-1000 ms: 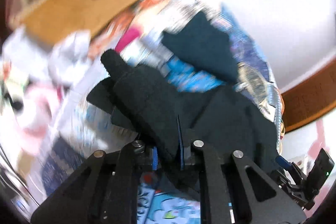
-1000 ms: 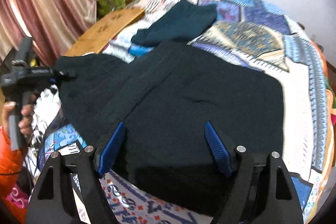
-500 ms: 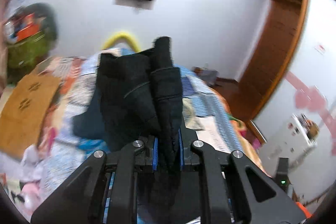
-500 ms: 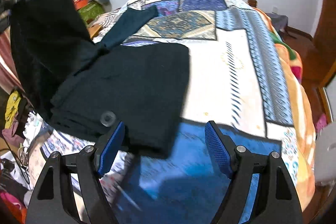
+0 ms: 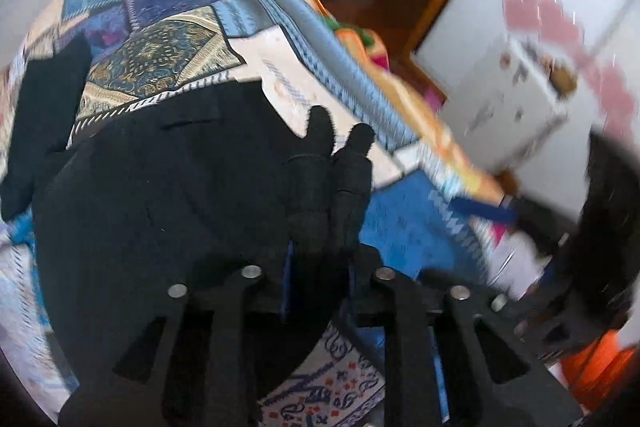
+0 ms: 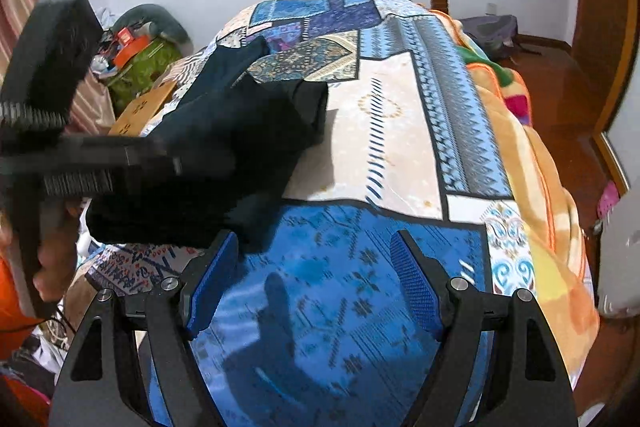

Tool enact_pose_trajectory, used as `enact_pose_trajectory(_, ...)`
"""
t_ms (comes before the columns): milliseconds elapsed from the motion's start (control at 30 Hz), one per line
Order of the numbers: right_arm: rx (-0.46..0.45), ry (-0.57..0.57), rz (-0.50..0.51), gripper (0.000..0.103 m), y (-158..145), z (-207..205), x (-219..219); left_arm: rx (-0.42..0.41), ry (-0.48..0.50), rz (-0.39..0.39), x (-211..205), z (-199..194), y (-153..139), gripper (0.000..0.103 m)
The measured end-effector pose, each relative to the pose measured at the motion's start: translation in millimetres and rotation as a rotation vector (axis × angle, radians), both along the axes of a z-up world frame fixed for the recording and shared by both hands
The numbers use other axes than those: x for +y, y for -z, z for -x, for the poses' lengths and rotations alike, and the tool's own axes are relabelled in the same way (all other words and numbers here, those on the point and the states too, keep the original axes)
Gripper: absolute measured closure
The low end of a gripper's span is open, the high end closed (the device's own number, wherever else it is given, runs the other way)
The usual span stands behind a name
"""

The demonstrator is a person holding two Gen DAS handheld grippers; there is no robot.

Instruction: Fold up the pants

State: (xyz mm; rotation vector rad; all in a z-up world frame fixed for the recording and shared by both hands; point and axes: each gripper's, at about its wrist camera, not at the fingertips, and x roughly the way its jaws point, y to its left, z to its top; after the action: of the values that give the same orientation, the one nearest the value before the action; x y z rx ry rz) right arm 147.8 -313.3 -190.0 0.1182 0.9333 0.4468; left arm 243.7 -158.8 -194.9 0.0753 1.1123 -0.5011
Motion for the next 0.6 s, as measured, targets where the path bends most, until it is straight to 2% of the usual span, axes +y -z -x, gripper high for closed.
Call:
enact_pose_trajectory(33, 0.006, 0.005, 0.000, 0.027, 1.6, 0.7, -1.2, -0.012, 0.022, -0.038, -4.3, 5.0, -4.3, 0.066)
enact_pose_trajectory(67, 0.012, 0.008, -0.001, 0.027, 2.9, 1.4, -2.1, -0.021, 0.035, -0.055, -7.6, 11.6, -8.1, 0.045)
enact_pose_trajectory(100, 0.017, 0.015, 0.000, 0.027, 4.0, 1.9, -2.5, -0.054, 0.040, -0.052, -6.4, 15.2, -18.9, 0.029)
enact_pose_trajectory(167, 0.019, 0.023, -0.004, 0.027, 5.2, 0.6, -4.5, -0.123, 0.018, -0.029, 4.8, 18.3, -30.1, 0.018)
enact_pose_trajectory(200, 0.020, 0.023, -0.008, 0.027, 5.0, 0.5, -4.3, -0.171, 0.000, -0.017, 10.9, 18.6, -44.9, 0.011)
enact_pose_trajectory(300, 0.021, 0.000, -0.013, 0.027, 2.2, 1.2, 1.3, -0.271, -0.050, -0.023, 32.9, 10.8, -67.4, 0.002)
enact_pose_trajectory(400, 0.008, -0.045, -0.007, 0.027, -1.0, 2.2, 13.1, -0.316, -0.123, -0.097, 62.3, -21.7, -68.6, 0.002)
enact_pose_trajectory(600, 0.031, -0.081, -0.061, 0.027, 7.9, -3.1, 34.7, -0.136, -0.218, -0.223, 129.3, -113.5, -18.7, 0.002)
